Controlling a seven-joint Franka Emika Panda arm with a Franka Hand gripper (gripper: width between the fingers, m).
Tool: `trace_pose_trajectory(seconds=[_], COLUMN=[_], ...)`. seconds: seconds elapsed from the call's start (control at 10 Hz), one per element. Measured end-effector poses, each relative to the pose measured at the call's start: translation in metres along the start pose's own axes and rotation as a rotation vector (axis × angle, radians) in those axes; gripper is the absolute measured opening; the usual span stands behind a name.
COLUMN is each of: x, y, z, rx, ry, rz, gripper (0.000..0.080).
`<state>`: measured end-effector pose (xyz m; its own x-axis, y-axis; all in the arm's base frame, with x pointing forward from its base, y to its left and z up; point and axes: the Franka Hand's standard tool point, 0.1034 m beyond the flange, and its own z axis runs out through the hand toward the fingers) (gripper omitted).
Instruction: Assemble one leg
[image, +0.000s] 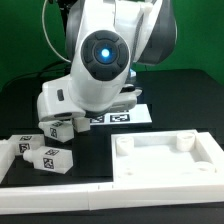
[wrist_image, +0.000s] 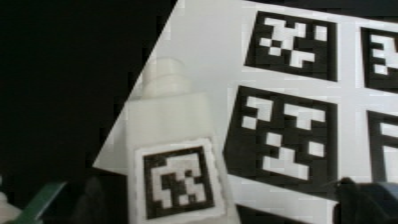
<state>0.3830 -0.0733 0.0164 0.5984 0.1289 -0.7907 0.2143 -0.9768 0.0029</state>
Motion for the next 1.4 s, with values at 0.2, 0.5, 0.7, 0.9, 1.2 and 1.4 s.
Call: trace_pose_trajectory(seconds=[0.2,0.5,0.7,0.9,1.2,1.4], x=[0.003,0.003,0.003,0.004,0.0,-0.005], y=[-0.001,-0.001,-0.001,-0.003,-0.039,-0.033], z=[0.004,0.005,0.005,0.002,-0.098,-0.133], rx=[-0.003,-0.003,-0.003,0.0,0.098,0.097], ry=[0.004,0.005,0.005,0.009,0.098,0.243], rz=[0.001,0.002,0.002,0.001,0.062,0.078], gripper=[0.0649,0.0384,0.0284,0.0284,0.0284,0.0284])
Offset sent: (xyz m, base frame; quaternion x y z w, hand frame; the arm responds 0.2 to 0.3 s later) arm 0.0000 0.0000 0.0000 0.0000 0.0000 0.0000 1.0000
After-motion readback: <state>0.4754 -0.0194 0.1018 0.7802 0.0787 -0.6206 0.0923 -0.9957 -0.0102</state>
